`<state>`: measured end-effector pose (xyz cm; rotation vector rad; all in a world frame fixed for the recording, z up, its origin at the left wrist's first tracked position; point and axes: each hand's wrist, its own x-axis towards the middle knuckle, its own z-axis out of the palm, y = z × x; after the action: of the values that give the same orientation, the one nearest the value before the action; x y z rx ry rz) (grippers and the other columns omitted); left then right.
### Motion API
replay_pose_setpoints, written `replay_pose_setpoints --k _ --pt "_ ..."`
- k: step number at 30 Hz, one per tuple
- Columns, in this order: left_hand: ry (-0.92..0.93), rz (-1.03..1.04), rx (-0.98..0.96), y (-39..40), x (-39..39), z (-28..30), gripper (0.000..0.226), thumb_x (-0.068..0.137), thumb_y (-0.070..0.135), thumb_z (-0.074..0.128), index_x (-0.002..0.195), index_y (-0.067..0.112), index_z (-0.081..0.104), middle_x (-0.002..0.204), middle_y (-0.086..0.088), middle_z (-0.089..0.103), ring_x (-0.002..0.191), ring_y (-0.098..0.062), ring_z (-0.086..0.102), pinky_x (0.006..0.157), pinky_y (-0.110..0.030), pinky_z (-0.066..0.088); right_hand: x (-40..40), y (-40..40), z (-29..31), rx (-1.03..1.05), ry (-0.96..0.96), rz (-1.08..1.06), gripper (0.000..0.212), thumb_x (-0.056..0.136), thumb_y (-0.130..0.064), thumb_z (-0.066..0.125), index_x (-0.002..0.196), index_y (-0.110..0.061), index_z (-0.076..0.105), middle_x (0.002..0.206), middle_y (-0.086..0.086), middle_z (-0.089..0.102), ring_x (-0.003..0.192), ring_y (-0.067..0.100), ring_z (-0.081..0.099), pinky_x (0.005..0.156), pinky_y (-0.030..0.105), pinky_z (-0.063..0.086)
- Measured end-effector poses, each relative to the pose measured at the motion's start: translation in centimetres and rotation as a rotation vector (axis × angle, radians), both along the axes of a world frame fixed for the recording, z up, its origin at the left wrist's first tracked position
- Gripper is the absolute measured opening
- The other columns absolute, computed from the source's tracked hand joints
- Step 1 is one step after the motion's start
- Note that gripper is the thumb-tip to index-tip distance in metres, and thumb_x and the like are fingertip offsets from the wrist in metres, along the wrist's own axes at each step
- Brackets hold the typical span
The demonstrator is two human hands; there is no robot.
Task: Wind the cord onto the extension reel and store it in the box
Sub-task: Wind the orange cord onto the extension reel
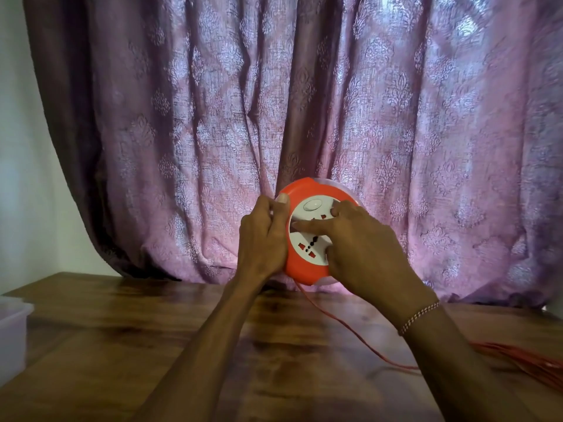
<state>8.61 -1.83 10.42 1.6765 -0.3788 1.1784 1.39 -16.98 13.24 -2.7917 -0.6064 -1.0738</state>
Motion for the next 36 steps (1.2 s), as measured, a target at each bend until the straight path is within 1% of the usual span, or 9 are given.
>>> replay_pose_setpoints --k 4,7,9,13,16,19,22,25,36 --pt "-0.024 0.043 0.044 -0.2 -0.2 0.2 0.035 0.098 0.046 0.042 0.068 0.029 0.04 0.057 0.008 0.053 0.055 -0.008 0.049 0.054 -0.035 0.039 0.0 0.0 -0.1 0.099 -0.104 -0.066 0.059 0.076 -0.045 0.064 0.131 -0.058 0.047 0.123 -0.002 0.066 0.109 0.029 0.06 0.083 0.039 0.05" --pt "-0.027 0.036 0.021 -0.1 -0.4 0.4 0.036 0.097 0.047 0.042 0.066 0.028 0.04 0.056 0.008 0.052 0.054 -0.005 0.046 0.055 -0.035 0.038 0.7 0.0 -0.2 0.287 -0.151 -0.062 0.066 0.072 -0.071 0.06 0.132 -0.044 0.055 0.113 0.001 0.071 0.102 0.033 0.062 0.079 0.039 0.05" --pt "-0.022 0.0 -0.019 0.0 -0.4 0.6 0.038 0.097 0.049 0.043 0.065 0.028 0.04 0.056 0.008 0.052 0.053 -0.003 0.047 0.056 -0.036 0.042 1.1 0.2 -0.3 0.353 -0.2 -0.061 0.067 0.078 -0.075 0.053 0.131 -0.033 0.059 0.11 0.006 0.072 0.099 0.035 0.064 0.079 0.04 0.05" --pt "-0.024 0.055 0.024 0.2 -0.8 0.9 0.039 0.098 0.049 0.041 0.066 0.028 0.039 0.053 0.009 0.053 0.054 -0.002 0.048 0.056 -0.033 0.04 0.9 0.4 -0.4 0.274 -0.197 -0.074 0.06 0.087 -0.067 0.05 0.13 -0.027 0.059 0.111 0.008 0.072 0.098 0.037 0.061 0.079 0.04 0.049" --pt "-0.015 0.045 0.034 0.3 -0.9 0.9 0.038 0.102 0.04 0.043 0.067 0.025 0.038 0.051 0.018 0.06 0.053 0.004 0.053 0.053 -0.018 0.037 0.4 -0.4 0.5 0.251 -0.195 -0.044 0.045 0.088 -0.055 0.056 0.124 -0.03 0.065 0.099 0.008 0.075 0.093 0.035 0.065 0.079 0.041 0.053" --pt "-0.024 0.04 0.006 0.7 -0.6 0.8 0.038 0.1 0.047 0.041 0.069 0.026 0.04 0.053 0.012 0.056 0.058 -0.008 0.057 0.056 -0.031 0.045 -0.1 -1.0 1.4 0.219 -0.149 0.111 0.027 0.087 -0.032 0.067 0.113 -0.03 0.073 0.11 0.005 0.071 0.097 0.029 0.065 0.083 0.04 0.053" --pt "-0.025 0.029 -0.004 0.8 -0.3 0.8 0.039 0.098 0.053 0.039 0.07 0.026 0.042 0.061 0.008 0.059 0.06 -0.011 0.059 0.057 -0.041 0.05 -0.3 -1.0 1.2 0.075 -0.022 0.16 0.039 0.088 -0.015 0.064 0.118 -0.039 0.068 0.138 0.002 0.052 0.124 0.024 0.049 0.097 0.042 0.047" --pt "-0.027 0.037 0.008 0.7 -0.5 0.9 0.038 0.098 0.053 0.038 0.07 0.027 0.042 0.063 0.008 0.057 0.059 -0.009 0.056 0.055 -0.036 0.046 -0.1 -0.7 0.7 0.046 0.04 0.143 0.055 0.088 -0.008 0.059 0.125 -0.049 0.06 0.15 0.001 0.036 0.137 0.024 0.036 0.1 0.047 0.046" --pt "-0.035 0.049 0.045 1.0 -0.2 0.7 0.037 0.098 0.052 0.039 0.073 0.025 0.043 0.06 0.007 0.056 0.057 -0.009 0.053 0.055 -0.038 0.045 -0.3 -0.5 0.6 -0.029 -0.05 0.062 0.056 0.091 -0.017 0.057 0.127 -0.059 0.051 0.136 -0.002 0.041 0.129 0.02 0.041 0.081 0.04 0.051"
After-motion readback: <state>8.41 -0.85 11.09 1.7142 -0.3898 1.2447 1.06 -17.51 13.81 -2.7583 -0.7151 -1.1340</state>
